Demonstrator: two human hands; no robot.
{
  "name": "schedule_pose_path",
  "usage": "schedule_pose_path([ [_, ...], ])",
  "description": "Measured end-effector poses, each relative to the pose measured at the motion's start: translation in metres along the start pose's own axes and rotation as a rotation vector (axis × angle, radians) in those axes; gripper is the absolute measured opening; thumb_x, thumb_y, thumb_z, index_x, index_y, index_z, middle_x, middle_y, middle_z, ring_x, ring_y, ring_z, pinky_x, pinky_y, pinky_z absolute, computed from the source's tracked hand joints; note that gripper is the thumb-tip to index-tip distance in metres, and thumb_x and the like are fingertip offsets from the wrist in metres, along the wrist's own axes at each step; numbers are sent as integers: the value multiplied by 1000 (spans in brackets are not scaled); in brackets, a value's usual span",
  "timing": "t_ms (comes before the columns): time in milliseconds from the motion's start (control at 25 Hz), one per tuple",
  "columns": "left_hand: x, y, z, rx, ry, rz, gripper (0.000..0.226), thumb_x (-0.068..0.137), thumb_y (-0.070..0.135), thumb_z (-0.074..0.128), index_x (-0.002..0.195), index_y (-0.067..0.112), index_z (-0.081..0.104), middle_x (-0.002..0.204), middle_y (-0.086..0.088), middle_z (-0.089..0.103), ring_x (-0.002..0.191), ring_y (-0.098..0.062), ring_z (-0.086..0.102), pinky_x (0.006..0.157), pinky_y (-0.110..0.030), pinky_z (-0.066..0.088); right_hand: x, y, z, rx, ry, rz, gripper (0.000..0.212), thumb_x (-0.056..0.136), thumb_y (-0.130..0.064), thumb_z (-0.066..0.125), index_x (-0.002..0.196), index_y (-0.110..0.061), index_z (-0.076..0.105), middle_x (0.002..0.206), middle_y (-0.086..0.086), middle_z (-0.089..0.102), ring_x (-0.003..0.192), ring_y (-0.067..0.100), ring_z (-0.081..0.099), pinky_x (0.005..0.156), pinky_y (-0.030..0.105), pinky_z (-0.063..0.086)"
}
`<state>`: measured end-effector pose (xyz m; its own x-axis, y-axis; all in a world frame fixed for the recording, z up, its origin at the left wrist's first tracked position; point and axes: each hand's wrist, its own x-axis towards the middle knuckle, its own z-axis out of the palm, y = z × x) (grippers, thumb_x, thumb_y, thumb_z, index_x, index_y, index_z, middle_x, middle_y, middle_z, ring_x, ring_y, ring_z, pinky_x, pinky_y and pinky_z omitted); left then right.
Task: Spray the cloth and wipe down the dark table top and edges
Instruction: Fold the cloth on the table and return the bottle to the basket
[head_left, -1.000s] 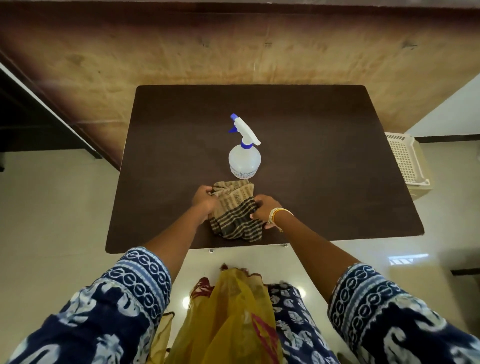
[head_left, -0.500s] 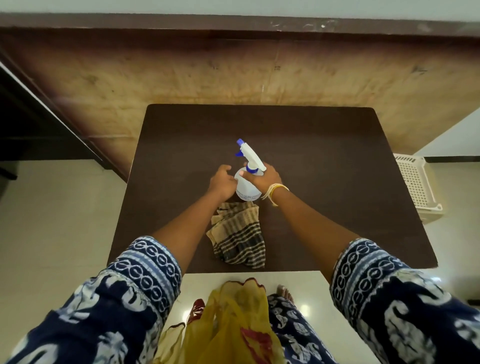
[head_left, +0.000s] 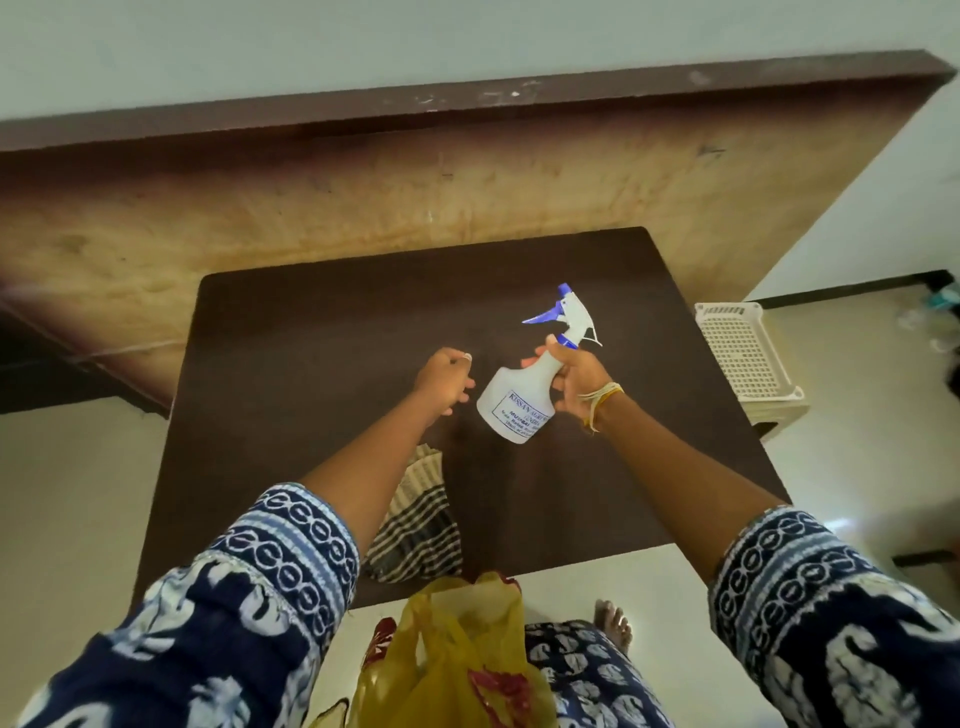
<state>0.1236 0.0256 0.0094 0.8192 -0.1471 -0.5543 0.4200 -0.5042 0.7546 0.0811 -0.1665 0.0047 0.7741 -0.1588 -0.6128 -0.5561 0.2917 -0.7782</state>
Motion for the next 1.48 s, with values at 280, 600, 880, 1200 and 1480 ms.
schedule_pose_path([
  [280,6,78,132,152,-64,124,27,101,33,38,120,20,53,103,-5,67,78,-18,62,60,-25,43,-4,-28,-141,9,160,-207,24,97,-30,56,94,-7,61,80,10,70,78,24,68,83,42,51],
  [600,16,162,315,381,-89,214,37,100,32,48,131,13,54,133,-7,58,124,-26,52,98,-29,38,-5,-95,-340,-141,292,-404,15,97,-20,56,82,-22,57,75,1,63,72,18,61,81,36,50],
  [880,51,222,420,416,-102,259,33,101,30,47,125,11,58,123,-11,63,115,-28,57,90,-28,40,42,-139,-475,-284,300,-361,47,93,-33,62,131,-10,48,99,4,69,85,17,64,75,30,51],
  [1200,151,252,478,450,-110,214,29,100,28,47,121,10,56,112,-14,66,98,-30,62,89,-41,49,148,-165,-550,-534,237,-338,28,86,-33,71,100,-11,63,92,7,67,84,20,60,73,28,44],
  [1480,212,244,538,346,-68,99,31,98,23,50,123,5,57,116,-20,65,109,-36,61,93,-41,49,245,-160,-577,-521,199,-257,41,79,-22,80,109,1,66,98,17,69,84,18,59,71,19,45],
])
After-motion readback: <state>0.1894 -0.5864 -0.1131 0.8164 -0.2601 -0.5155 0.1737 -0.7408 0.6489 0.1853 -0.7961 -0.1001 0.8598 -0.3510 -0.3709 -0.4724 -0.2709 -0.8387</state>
